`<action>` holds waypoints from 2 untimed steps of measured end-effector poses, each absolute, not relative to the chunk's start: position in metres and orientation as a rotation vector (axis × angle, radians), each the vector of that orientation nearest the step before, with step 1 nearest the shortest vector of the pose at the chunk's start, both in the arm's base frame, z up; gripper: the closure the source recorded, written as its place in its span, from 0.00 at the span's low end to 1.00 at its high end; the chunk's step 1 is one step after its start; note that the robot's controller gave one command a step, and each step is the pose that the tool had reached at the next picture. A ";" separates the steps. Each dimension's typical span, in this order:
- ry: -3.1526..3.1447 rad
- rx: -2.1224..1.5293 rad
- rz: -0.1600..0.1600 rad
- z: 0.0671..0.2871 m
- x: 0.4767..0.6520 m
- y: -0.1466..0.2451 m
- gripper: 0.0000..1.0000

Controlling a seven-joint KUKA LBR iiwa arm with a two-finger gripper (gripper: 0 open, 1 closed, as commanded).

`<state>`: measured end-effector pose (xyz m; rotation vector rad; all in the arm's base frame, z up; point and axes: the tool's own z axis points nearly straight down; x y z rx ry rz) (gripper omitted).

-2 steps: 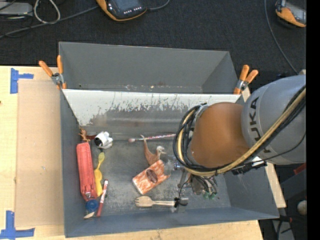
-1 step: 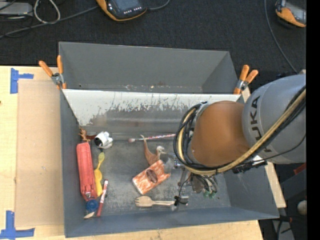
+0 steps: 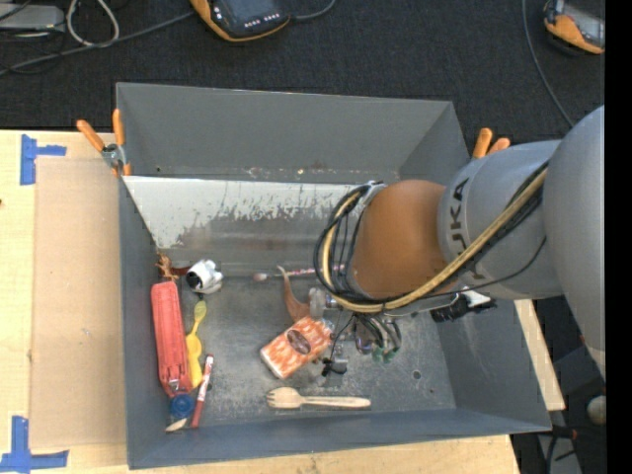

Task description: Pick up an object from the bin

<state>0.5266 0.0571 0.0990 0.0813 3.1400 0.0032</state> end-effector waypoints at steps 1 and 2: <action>3.133 -0.118 0.003 0.082 0.554 0.091 0.00; 3.142 -0.142 0.001 0.069 0.533 0.063 1.00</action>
Offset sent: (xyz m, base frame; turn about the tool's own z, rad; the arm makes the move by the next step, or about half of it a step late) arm 0.0073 0.0057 -0.0290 -0.1447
